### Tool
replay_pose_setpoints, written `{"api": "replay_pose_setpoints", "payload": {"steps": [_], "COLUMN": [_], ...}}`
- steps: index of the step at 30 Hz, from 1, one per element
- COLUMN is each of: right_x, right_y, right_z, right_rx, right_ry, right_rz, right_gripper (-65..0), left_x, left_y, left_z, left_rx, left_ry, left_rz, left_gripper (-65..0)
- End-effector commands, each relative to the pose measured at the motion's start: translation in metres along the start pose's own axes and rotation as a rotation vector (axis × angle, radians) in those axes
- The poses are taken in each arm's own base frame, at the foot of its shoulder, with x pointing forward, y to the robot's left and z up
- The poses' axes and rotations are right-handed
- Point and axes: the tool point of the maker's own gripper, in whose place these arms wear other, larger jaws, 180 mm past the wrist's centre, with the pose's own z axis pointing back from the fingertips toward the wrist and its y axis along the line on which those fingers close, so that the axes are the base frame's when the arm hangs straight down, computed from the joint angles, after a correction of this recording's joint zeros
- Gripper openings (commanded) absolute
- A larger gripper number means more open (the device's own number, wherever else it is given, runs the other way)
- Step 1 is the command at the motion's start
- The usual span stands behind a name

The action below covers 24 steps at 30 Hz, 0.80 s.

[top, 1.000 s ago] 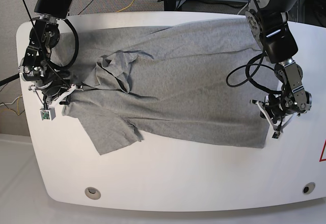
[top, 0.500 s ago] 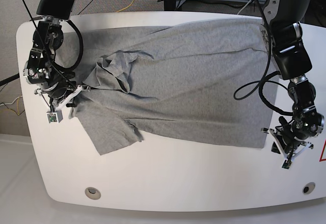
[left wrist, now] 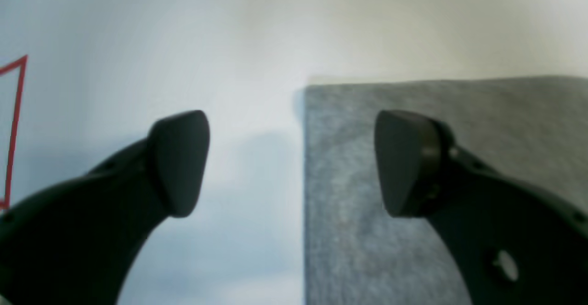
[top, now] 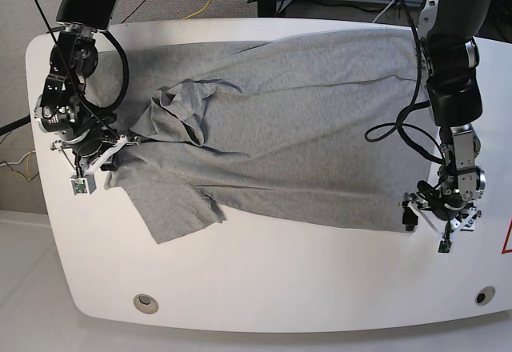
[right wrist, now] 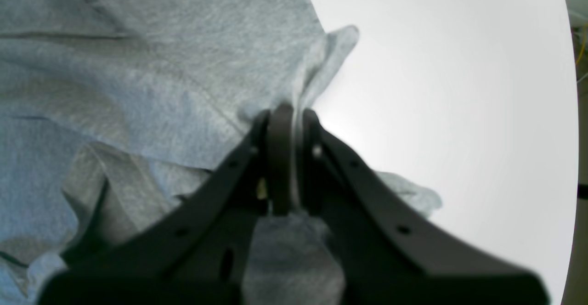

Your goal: Fold the T-shirt properly

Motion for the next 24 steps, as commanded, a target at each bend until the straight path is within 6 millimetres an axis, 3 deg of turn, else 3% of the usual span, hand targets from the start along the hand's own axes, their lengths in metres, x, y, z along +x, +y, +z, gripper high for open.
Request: {"api": "replay_pose_setpoints", "payload": {"steps": [1,8,24], "right_x": [0.02,0.02,0.02], "right_y": [-0.006,-0.007,-0.006], "right_z": [0.007,0.007,0.007], "right_rx": [-0.012,-0.013,-0.012], "right_ry": [-0.06,-0.06,-0.06], "right_rz": [0.015,0.016,0.014], "right_gripper": [-60.8,-60.8,-60.8], "left_x": [0.029,0.016,-0.041], "left_y": [0.01,0.007,-0.018], "left_z": [-0.001,-0.011,-0.024], "left_rx": [0.02,0.009,-0.043], "left_ry": [-0.076,-0.099,-0.028], "left_rz": [0.022,0.058,0.115], "left_gripper": [-8.2,-1.6,-1.0]}}
